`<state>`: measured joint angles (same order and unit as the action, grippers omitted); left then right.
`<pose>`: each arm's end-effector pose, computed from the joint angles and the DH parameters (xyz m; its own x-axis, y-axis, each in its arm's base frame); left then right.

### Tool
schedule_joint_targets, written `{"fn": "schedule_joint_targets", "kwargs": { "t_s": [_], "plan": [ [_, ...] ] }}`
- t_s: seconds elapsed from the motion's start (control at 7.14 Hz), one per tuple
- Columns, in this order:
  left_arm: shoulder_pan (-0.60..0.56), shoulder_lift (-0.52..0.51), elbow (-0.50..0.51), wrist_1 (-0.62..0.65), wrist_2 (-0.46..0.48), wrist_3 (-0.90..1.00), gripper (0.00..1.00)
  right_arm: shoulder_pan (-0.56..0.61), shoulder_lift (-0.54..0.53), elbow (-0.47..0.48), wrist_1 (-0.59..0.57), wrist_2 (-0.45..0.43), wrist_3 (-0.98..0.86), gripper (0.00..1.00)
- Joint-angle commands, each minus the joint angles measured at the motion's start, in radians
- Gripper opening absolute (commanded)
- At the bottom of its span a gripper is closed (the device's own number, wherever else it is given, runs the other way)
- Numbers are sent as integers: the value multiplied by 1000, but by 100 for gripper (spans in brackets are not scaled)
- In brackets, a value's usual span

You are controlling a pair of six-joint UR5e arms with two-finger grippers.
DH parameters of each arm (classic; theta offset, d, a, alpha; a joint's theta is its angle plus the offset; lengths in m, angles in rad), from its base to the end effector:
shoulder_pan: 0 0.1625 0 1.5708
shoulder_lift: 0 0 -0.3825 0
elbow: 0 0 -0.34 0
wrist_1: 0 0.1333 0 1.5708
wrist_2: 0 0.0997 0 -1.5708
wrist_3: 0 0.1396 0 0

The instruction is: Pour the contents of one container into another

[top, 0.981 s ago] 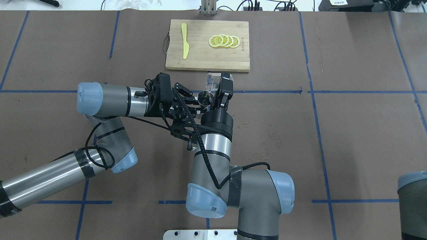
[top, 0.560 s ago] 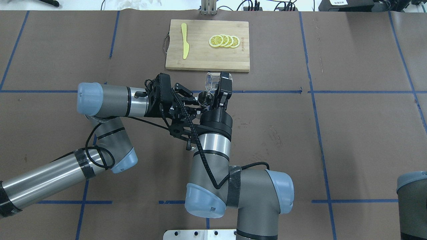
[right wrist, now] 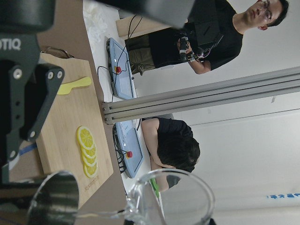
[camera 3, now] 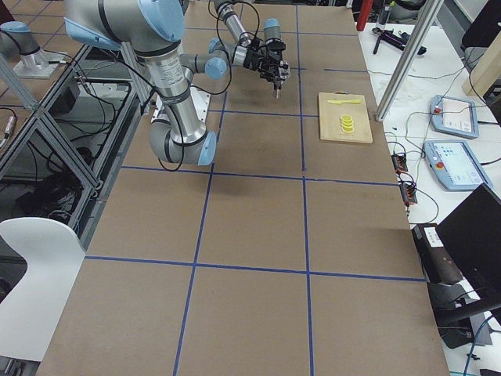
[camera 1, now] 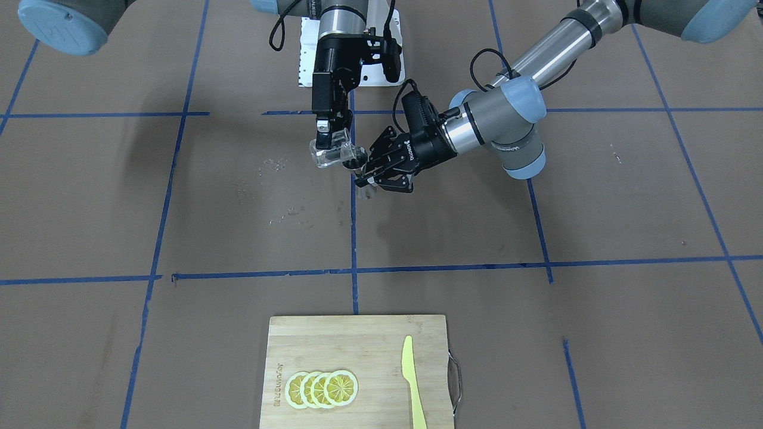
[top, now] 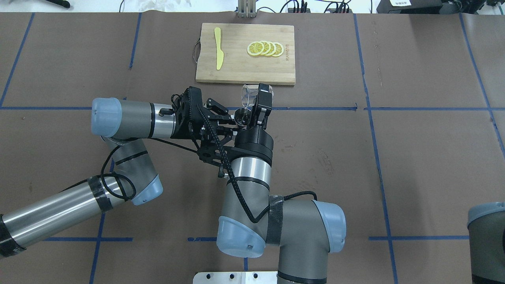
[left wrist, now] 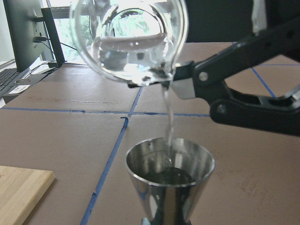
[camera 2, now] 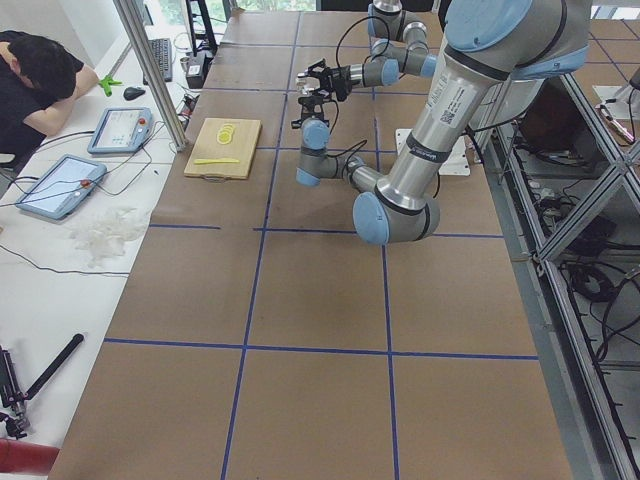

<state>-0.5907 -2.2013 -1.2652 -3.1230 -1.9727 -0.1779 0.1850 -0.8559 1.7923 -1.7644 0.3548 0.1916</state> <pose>0.4878 -0.4219 0.2291 0.1553 0.9865 -0.0526 0.2824 0.0067 0.9593 -0.5004 -0.3624 0.1458 0.8126 -0.1949 -0.5493 0.5799 0.1758 0.7955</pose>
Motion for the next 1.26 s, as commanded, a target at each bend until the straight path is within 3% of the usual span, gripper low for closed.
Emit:
{"fn": "schedule_joint_targets", "kwargs": {
  "t_s": [0.0, 1.12],
  "plan": [
    [0, 2, -3, 0, 0, 0, 0, -1, 1, -2, -1, -10, -30, 0],
    [2, 2, -5, 1, 0, 0, 0, 2, 3, 2, 9, -11, -26, 0]
  ]
}}
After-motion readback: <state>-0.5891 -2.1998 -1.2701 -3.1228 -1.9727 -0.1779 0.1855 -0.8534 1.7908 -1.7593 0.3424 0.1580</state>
